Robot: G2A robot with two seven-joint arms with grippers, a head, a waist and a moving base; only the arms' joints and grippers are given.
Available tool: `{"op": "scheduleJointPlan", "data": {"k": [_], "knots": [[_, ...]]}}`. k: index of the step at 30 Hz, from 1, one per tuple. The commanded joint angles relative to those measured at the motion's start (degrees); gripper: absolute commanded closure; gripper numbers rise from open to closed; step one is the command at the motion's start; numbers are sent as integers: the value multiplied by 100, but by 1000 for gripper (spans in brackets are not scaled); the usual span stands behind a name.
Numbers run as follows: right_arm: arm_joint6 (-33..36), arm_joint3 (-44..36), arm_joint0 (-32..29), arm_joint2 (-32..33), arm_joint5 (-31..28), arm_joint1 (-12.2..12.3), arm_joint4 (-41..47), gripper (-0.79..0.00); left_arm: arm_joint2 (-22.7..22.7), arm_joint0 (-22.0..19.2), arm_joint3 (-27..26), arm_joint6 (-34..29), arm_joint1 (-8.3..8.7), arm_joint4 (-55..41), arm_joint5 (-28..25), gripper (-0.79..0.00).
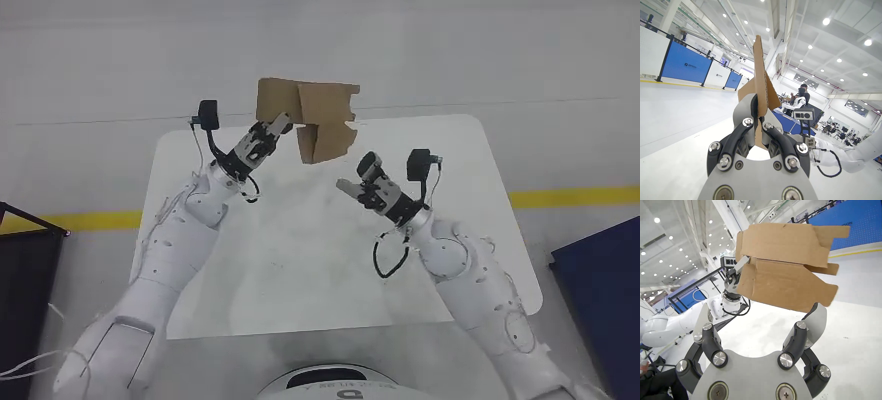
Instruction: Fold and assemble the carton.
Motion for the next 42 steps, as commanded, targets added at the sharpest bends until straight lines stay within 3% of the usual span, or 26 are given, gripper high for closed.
{"op": "scheduleJointPlan", "data": {"k": [1,5,15,23,30,35,38,42], "knots": [[233,99,-75,-33,-252,3,804,-785,27,22,-86,10,37,-73,0,0],[931,389,-48,-286,-378,-22,2487,-785,161,35,-387,98,97,-22,0,0],[1851,822,383,-769,-833,-149,4916,-785,664,-29,-879,919,227,737,0,0],[2176,1207,533,-944,-922,-239,5975,-785,1148,-216,-867,1632,283,1080,0,0],[2154,1448,639,-1170,-1500,-391,6607,-782,1502,-351,-725,2166,348,1352,0,0],[2075,1527,643,-1089,-1865,-435,6744,-573,1677,-447,-596,2474,391,1438,0,0],[1948,1561,606,-977,-2028,-447,6657,-372,1788,-473,-537,2668,420,1479,0,0],[1687,1494,526,-810,-2065,-466,6363,-240,1969,-527,-448,2859,444,1505,0,0]]}}
